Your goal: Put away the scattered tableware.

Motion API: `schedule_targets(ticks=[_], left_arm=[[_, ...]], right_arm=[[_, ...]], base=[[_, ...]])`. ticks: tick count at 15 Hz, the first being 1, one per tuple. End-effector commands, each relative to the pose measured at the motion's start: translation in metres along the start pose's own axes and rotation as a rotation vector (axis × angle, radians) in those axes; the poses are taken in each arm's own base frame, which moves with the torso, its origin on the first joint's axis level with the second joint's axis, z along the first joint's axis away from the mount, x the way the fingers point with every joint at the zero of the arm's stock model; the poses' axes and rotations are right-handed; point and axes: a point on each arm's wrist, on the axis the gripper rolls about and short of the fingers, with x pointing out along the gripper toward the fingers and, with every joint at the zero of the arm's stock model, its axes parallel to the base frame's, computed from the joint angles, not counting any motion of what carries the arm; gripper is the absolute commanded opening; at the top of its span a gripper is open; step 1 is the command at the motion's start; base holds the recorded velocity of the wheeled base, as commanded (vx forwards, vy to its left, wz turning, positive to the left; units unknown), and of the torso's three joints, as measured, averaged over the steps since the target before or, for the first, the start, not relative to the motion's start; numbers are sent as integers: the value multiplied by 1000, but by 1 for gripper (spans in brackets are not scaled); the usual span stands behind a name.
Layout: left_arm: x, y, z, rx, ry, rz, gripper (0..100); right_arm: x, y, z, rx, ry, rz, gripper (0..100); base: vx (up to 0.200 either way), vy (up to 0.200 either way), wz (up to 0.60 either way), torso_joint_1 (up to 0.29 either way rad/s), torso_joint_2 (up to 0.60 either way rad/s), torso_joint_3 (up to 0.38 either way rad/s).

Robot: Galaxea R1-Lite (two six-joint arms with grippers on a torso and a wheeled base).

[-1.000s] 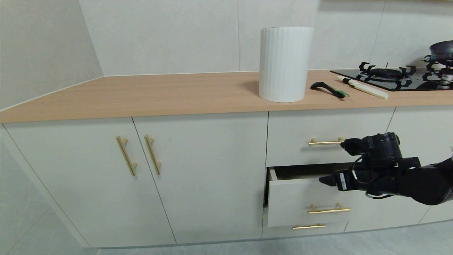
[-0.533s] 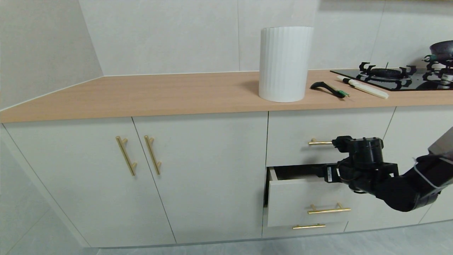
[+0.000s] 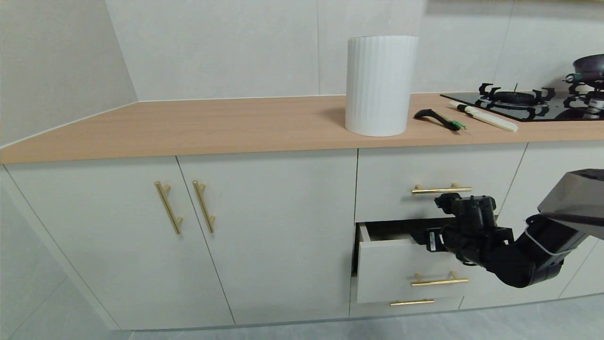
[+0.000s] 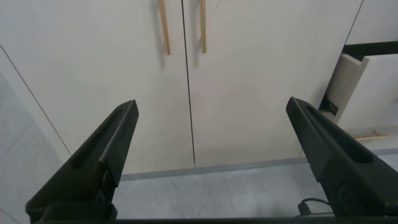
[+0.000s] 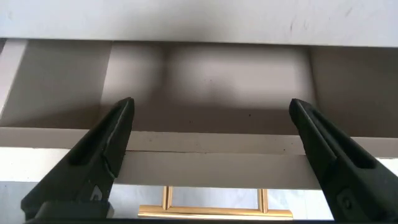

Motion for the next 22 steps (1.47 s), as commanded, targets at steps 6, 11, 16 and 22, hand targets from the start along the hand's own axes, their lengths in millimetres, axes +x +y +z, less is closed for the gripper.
schedule_targets(ticks=[6,11,16,22], left_arm=[[0,0,0,0,0,0,100],[0,0,0,1,0,0,100],[0,0,0,0,0,0,100],[0,0,0,0,0,0,100]], right_arm=[[-43,-1,14,-24,146,38,100],[-72,5,15,-103,263,92,100],[-92,2,5,-235,431,125,100],[-118,13,-10,-358,644,171,100]], base=[[0,0,0,0,0,0],[0,0,0,0,0,0],[0,0,0,0,0,0],[0,0,0,0,0,0]])
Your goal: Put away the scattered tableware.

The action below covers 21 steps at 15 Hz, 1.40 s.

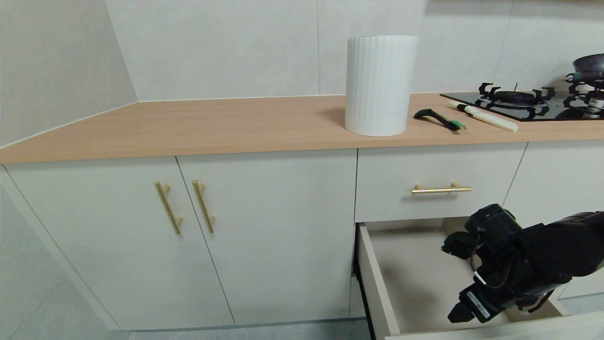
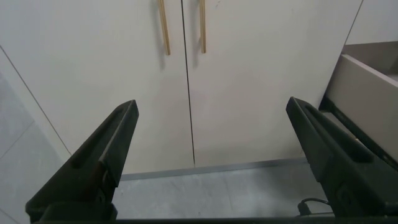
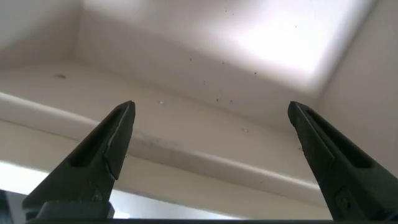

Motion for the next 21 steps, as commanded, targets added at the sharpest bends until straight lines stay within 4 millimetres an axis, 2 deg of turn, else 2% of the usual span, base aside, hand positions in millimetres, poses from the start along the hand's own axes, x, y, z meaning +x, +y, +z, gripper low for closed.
schedule_targets(ticks=[1,4,6,8,10,15,21], left_arm=[[0,0,0,0,0,-2,100],[0,0,0,0,0,0,100],[0,0,0,0,0,0,100],[0,0,0,0,0,0,100],[0,0,0,0,0,0,100],[0,0,0,1,0,0,100],[0,0,0,1,0,0,100]], right_arm=[[-8,6,-1,-28,-5,6,100],[-14,8,0,-40,-21,8,100],[-19,4,13,-13,-68,5,100],[-31,-5,24,99,-134,-6,100],[-40,-12,27,127,-194,-19,100],[-49,-18,30,147,-285,-41,100],[-56,-19,29,151,-311,-44,100]], base=[[0,0,0,0,0,0],[0,0,0,0,0,0],[0,0,0,0,0,0],[0,0,0,0,0,0],[0,0,0,0,0,0],[0,0,0,8,-37,-28],[0,0,0,114,-371,-273]])
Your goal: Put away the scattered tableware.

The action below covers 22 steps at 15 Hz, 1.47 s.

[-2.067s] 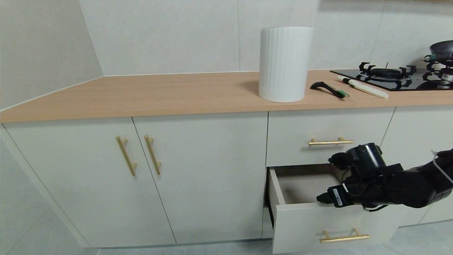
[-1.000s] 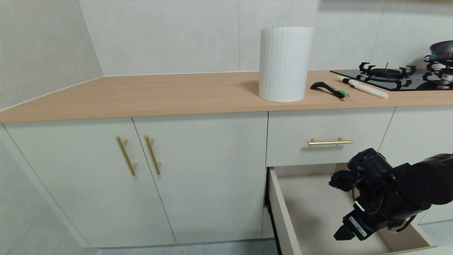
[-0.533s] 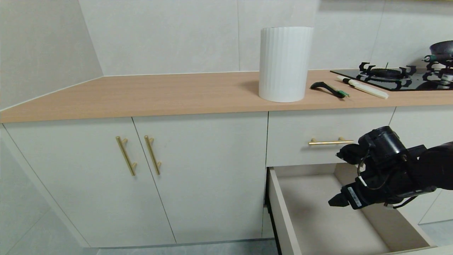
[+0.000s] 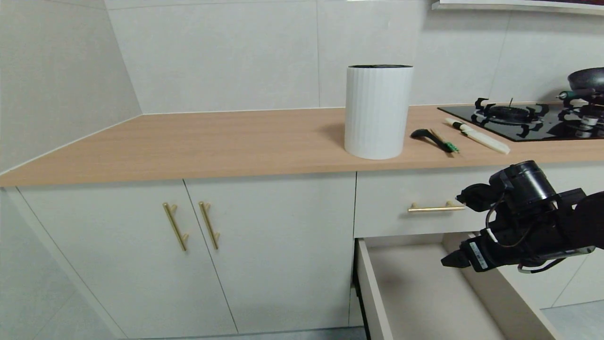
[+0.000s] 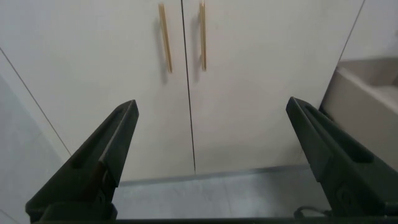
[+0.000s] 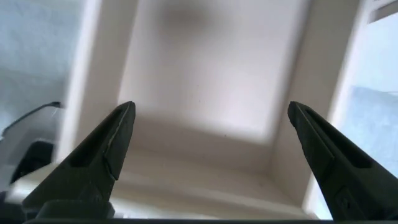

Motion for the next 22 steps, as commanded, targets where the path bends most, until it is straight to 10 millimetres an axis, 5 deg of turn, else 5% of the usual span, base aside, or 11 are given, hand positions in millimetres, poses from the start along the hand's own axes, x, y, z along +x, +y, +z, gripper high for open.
schedule_targets(ticks=[1,10,13,15,18,22], left_arm=[[0,0,0,1,0,0,100],[0,0,0,0,0,0,100],[0,0,0,1,0,-2,100],[0,0,0,1,0,0,100],[0,0,0,1,0,-2,100],[0,0,0,1,0,-2,100]], right_arm=[[-2,0,0,0,-8,0,100],[-11,-5,10,33,-120,-19,100],[-47,-31,68,101,-395,-82,100],[-63,-49,112,208,-401,-101,100],[-37,-54,141,336,-348,-113,100],[1,-57,148,350,-304,-195,100]], base=[[0,0,0,163,-500,-295],[0,0,0,169,-412,-249],[0,0,0,23,-47,-28],[0,0,0,0,0,0],[0,0,0,0,0,0],[0,0,0,0,0,0]])
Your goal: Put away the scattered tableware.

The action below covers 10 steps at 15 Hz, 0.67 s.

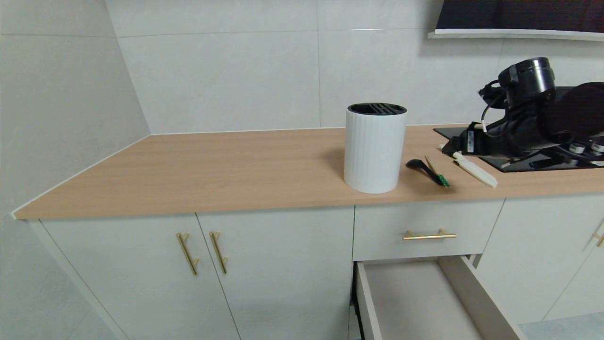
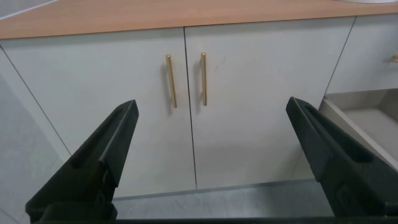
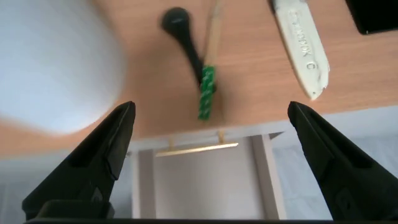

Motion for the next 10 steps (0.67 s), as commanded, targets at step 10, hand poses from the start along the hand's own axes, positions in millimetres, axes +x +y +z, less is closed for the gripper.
schedule_targets(ticks=[10], left_arm=[[0,0,0,0,0,0,100]], right_arm=[[76,10,-31,-34,132,-49,100]], base=[[0,0,0,0,0,0]])
